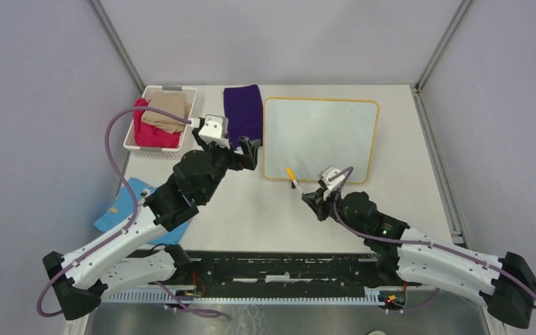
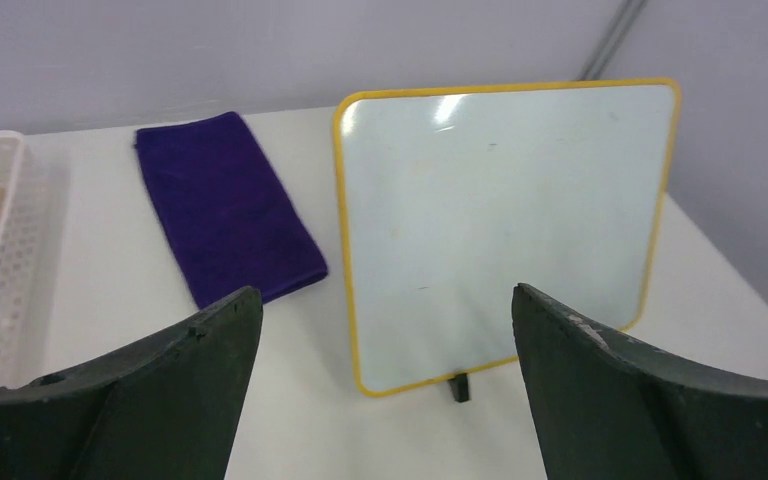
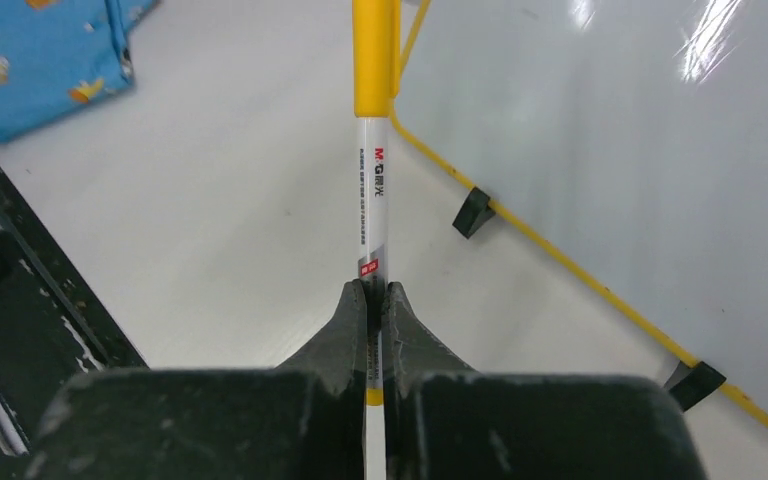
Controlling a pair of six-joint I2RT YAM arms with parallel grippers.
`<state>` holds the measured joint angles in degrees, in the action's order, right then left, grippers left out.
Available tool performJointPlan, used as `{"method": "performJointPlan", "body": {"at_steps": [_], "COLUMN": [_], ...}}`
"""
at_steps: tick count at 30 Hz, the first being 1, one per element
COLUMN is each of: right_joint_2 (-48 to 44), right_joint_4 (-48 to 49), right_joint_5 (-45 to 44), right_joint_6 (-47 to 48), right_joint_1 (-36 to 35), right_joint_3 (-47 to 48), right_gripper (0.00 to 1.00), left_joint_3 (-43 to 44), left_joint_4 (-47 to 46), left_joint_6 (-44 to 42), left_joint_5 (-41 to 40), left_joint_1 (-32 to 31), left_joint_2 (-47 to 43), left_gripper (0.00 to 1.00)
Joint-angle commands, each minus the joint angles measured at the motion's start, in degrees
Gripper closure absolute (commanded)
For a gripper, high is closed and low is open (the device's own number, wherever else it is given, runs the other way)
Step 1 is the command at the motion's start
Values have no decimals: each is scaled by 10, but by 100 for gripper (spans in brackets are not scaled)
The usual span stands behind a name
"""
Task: Write a sentence on the whiteboard
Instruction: Open the whiteboard marker at the center of the board.
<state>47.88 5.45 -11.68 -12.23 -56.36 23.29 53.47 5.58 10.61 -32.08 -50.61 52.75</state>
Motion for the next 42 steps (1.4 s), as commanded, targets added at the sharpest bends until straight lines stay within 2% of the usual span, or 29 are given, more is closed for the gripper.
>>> {"method": "performJointPlan", "body": {"at_steps": [1,7,10,14,21,26,32,42], "right_joint_2": [-100,-193,-219,-232,-236,-245,-243,-233], "right_joint_4": [101,148,174,199,226,246,242,236], "right_joint_5": [-2,18,43,80,132,156,177,182], "right_joint_6": [-19,-11,-7,-3,-7,-17,-14,-16], "right_joint_1": [-1,-1,-1,-1,-1,-1,-2,-1], "right_joint_3": [-58,-85,-82,-69,-45,-40,-25,-19], "right_gripper": [100,100,100,100,100,100,100,100], "left_joint_3": [-18,31,33,18,26,31,37,37], "left_joint_4": [-119,-114,-125,-152,-231,-248,-258,-255], "left_joint_6": [53,124,157,213,276,289,300,286], "left_joint_5": [149,310,421,463,584,606,612,621], "left_joint_1": [-3,-3,-2,-2,-2,-2,-3,-3], "left_joint_2": [-34,-25,-17,-9,41,68,86,90], "left_gripper": [0,0,0,0,0,2,9,34]}}
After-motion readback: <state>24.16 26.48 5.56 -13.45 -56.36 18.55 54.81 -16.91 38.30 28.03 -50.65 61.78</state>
